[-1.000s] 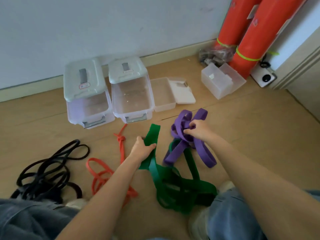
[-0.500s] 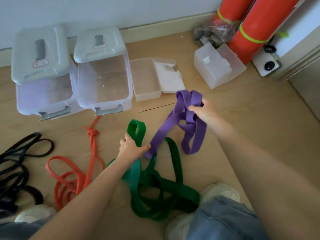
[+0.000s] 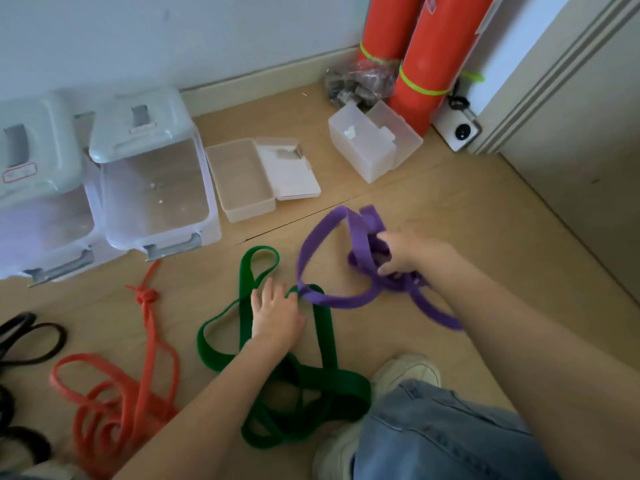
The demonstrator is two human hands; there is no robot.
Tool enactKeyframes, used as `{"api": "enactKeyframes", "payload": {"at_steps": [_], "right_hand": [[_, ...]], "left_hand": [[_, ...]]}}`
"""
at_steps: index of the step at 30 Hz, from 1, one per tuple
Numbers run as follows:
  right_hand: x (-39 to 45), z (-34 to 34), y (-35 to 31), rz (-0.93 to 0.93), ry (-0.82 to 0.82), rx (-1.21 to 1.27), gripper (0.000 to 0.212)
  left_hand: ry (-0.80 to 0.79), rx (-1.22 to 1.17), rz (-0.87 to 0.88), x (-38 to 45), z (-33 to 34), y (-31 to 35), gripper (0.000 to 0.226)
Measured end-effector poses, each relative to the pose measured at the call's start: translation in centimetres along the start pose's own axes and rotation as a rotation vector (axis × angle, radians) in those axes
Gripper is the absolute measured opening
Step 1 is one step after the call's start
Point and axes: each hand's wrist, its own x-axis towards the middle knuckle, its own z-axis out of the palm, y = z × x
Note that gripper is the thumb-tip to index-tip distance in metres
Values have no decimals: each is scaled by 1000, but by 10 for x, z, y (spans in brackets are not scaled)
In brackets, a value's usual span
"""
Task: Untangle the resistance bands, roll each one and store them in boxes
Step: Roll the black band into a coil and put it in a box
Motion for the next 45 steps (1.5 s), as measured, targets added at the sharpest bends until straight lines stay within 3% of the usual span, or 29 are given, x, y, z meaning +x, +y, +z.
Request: {"api": "enactKeyframes", "payload": {"at_steps": [4,6,9,12,14,17,20,24,27,29,34,37,38,40,41,43,45], "right_hand": [[17,39,-23,-74,122,114,45],[24,49,-38,-178,50,221,48],[29,71,-62,-204,-37,127,61],[33,89,-78,-208,125,35,60],[33,97,-84,-176,224,26,51],[31,105,-90,-114,231,0,36],[27,95,-70,-7,239,-36,25],[26,61,-4,245,303,-190,28],[24,47,2,357,161,-344,30],[25,49,-19,309,52,-442,31],[14,88,-46,173,-155,-486,38],[3,98,-44,193,-155,-356,38],[2,92,-49,162,-66,-271,35],[9,81,-66,57,165,-58,28],[15,75,-78,-16,194,77,31],[23,74,-105,-150,51,342,54],[27,87,-133,-171,-124,456,79]], "left_hand": [[-147,-62,38,0,15,7,58],[-177,-235,-21,4,14,8,58],[-121,-353,-16,13,9,1,65],[-84,-434,110,27,0,-8,82],[-169,-571,163,38,-8,-8,88],[-225,-721,66,46,-12,-6,87],[-249,-431,-38,44,-4,-9,74],[-219,45,61,40,-2,-3,41],[-231,-17,129,42,-14,-7,43],[-234,-189,99,44,-26,-21,47],[103,-634,-288,60,-56,-68,42],[-5,-642,-231,63,-63,-75,56],[-36,-602,-174,58,-60,-74,58],[90,-521,-120,35,-46,-72,51],[212,-507,-160,18,-35,-73,47],[352,-522,-395,-20,-10,-77,50],[258,-622,-645,-50,11,-84,62]]}}
